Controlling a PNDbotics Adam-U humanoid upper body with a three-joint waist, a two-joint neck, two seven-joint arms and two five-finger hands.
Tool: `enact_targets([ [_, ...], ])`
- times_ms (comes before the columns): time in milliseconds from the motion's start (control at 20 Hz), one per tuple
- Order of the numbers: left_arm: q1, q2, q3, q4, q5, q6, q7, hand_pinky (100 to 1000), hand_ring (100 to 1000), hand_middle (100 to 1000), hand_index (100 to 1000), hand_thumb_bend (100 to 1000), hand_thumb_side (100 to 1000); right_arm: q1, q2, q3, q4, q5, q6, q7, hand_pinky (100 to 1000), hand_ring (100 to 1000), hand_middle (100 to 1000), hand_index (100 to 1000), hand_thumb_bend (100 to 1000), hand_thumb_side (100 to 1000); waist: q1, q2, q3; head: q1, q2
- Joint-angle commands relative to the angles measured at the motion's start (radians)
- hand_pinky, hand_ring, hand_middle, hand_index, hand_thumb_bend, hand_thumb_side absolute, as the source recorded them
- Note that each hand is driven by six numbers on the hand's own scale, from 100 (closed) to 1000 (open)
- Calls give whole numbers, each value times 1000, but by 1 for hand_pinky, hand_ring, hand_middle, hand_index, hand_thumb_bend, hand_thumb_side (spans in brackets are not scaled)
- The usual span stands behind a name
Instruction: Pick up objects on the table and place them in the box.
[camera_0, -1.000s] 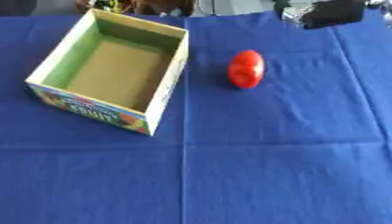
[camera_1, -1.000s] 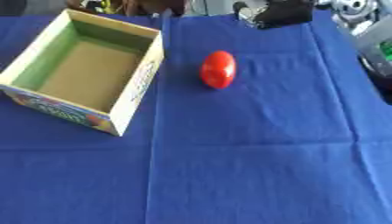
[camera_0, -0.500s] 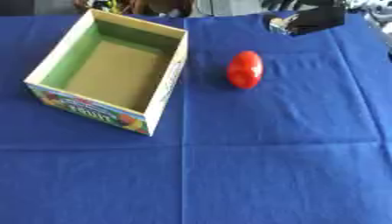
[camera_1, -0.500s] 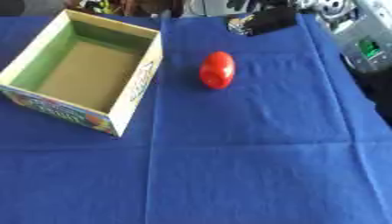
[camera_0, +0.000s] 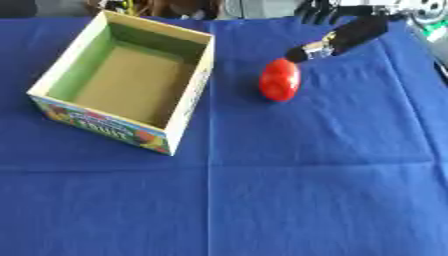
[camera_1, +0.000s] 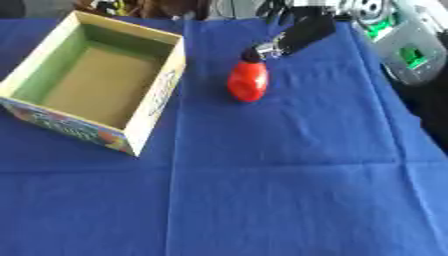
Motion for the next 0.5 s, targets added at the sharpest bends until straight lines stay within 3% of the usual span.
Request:
enact_targets([
  [50, -12, 4, -3, -19, 2, -2, -4, 571, 890, 838, 681, 100, 931, -26, -7, 3, 15, 17, 25, 37, 907, 931, 911, 1000, 660, 663, -2, -23, 1, -4, -8],
  [500, -12, 2, -5, -19, 3, -3, -4, 570, 890, 838, 679, 100, 931, -63, 39, 36, 104, 69, 51, 64, 905, 932, 907, 1000, 612, 656, -10, -17, 2, -6, -9],
])
